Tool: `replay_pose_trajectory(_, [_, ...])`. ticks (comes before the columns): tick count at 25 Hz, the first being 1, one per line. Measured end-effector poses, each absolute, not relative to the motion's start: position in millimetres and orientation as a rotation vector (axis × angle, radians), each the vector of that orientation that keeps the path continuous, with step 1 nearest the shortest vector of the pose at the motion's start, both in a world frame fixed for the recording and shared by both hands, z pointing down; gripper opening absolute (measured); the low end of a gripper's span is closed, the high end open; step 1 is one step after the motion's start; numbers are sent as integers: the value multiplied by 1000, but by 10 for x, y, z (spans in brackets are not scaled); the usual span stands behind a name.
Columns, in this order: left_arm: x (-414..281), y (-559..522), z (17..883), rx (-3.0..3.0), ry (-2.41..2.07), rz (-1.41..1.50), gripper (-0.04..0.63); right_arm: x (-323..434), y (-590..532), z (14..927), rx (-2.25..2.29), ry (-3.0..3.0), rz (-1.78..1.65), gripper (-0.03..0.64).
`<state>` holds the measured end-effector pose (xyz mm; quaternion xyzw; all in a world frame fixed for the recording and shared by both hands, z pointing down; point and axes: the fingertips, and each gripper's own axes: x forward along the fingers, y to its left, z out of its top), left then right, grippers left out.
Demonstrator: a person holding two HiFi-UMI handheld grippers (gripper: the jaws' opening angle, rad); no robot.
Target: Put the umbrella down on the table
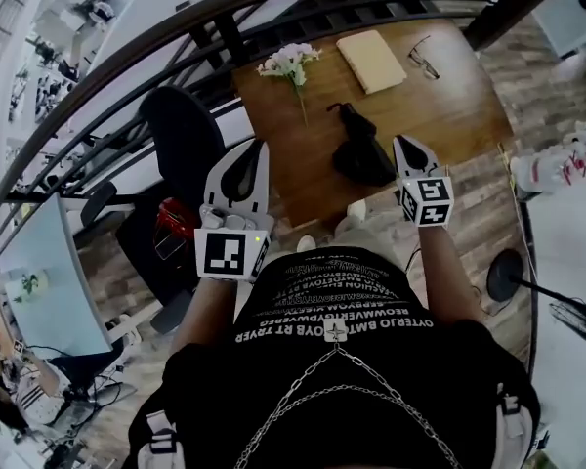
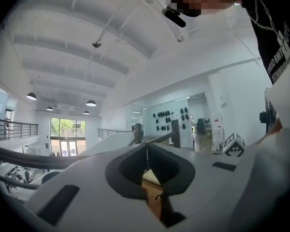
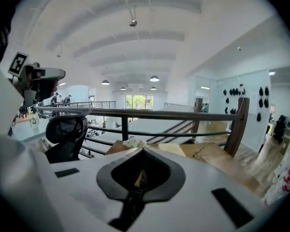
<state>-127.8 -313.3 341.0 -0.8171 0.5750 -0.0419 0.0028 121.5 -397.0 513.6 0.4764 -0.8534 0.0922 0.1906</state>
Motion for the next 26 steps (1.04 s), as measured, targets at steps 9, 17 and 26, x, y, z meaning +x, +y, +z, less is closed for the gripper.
replay_pose_trajectory(9, [-1250,-3197,3303,-2532,1737,-195,31,1338,-3415,3666,1494,-2509,9,15])
replay_pose_trajectory(17, [-1027,-3285,3364,-2586,1676,-138,31,1440,-3276,3348,1529,-2522,-17,15])
replay_pose_trajectory(26, [-812,-3715,3393,-2570,1682,-161,31,1575,-3563,3597,1486,-2514,59,15])
